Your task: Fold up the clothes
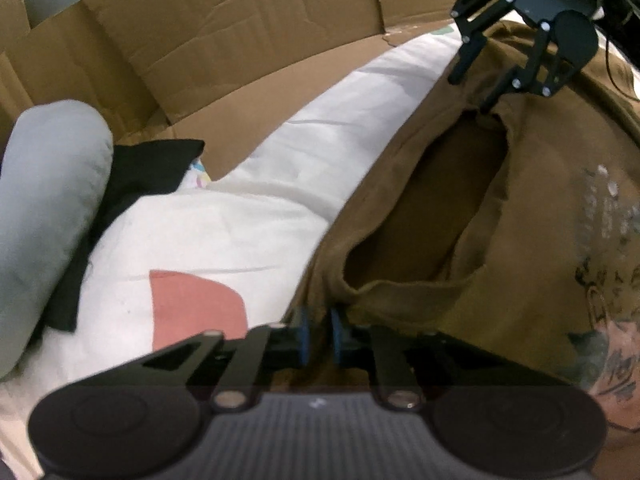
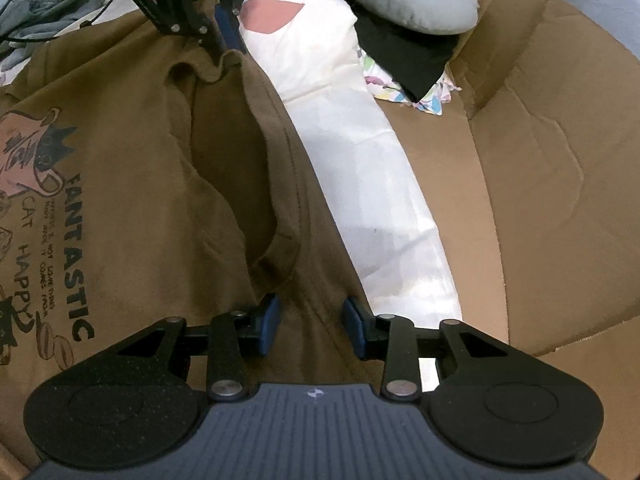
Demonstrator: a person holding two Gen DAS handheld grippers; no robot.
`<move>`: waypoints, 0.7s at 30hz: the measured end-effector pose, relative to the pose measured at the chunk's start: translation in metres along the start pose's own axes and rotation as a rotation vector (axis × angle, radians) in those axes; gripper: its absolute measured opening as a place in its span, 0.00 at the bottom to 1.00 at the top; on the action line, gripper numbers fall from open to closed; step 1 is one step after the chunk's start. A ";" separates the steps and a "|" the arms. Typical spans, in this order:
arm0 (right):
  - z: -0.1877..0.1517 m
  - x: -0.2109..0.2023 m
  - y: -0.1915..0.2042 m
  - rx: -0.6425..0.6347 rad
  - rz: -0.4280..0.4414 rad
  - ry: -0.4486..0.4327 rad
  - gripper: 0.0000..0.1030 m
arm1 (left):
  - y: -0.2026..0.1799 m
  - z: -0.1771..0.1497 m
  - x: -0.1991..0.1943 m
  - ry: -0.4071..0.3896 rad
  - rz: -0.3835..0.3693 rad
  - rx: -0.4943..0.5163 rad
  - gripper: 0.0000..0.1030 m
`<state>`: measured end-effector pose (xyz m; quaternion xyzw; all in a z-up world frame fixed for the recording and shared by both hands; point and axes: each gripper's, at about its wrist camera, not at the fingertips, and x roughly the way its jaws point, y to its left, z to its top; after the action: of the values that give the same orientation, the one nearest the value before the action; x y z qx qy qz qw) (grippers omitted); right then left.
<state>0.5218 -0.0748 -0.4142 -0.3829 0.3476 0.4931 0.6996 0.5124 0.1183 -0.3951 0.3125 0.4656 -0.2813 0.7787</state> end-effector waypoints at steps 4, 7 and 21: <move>0.008 -0.003 -0.006 0.049 -0.008 -0.001 0.04 | 0.008 0.002 -0.016 -0.053 0.017 -0.056 0.06; 0.011 -0.010 -0.012 0.060 -0.042 -0.020 0.04 | 0.014 0.003 -0.020 -0.066 0.025 -0.083 0.06; 0.014 0.005 -0.060 0.384 -0.121 -0.034 0.05 | 0.046 -0.006 -0.012 -0.105 0.045 -0.374 0.11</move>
<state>0.5825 -0.0732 -0.4004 -0.2540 0.3998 0.3812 0.7939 0.5381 0.1541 -0.3764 0.1574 0.4615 -0.1883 0.8525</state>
